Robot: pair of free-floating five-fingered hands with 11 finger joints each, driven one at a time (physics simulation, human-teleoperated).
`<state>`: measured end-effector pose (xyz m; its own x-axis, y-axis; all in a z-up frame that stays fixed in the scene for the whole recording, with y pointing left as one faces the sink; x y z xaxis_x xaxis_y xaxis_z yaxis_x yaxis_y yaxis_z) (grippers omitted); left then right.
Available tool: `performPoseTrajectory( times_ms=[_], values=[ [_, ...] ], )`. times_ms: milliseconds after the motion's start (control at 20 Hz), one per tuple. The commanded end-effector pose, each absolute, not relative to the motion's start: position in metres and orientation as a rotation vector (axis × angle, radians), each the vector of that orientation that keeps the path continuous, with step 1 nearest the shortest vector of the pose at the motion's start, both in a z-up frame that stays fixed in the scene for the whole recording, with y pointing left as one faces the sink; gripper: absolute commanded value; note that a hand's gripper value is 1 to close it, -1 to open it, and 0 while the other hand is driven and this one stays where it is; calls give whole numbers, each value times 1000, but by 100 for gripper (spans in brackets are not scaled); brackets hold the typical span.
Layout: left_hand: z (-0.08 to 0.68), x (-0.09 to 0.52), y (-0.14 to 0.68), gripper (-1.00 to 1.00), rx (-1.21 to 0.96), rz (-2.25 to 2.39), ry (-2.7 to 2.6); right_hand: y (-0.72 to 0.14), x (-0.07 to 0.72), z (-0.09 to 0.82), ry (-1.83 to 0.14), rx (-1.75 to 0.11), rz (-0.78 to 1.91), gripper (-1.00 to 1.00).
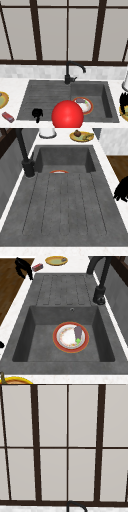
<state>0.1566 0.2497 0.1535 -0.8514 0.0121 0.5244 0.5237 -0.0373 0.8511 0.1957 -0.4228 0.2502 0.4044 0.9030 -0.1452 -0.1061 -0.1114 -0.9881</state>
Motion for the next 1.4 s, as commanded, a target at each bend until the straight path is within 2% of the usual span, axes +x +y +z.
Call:
performPoseTrajectory(
  times_ms=[0, 450, 950, 1350],
  values=[
    [153, 157, 250, 0, -565, -1950, -1885, -402, 176, 242, -805, -1430, 1009, -100],
    [153, 157, 250, 0, -565, -1950, -1885, -364, 154, 223, -873, -1385, 1092, -100],
    [153, 157, 250, 0, -565, -1950, -1885, -350, 145, 183, -1031, -1223, 1190, -100],
    [153, 157, 250, 0, -565, -1950, -1885, -336, 99, 147, -1052, -1180, 1257, -100]
  ],
)
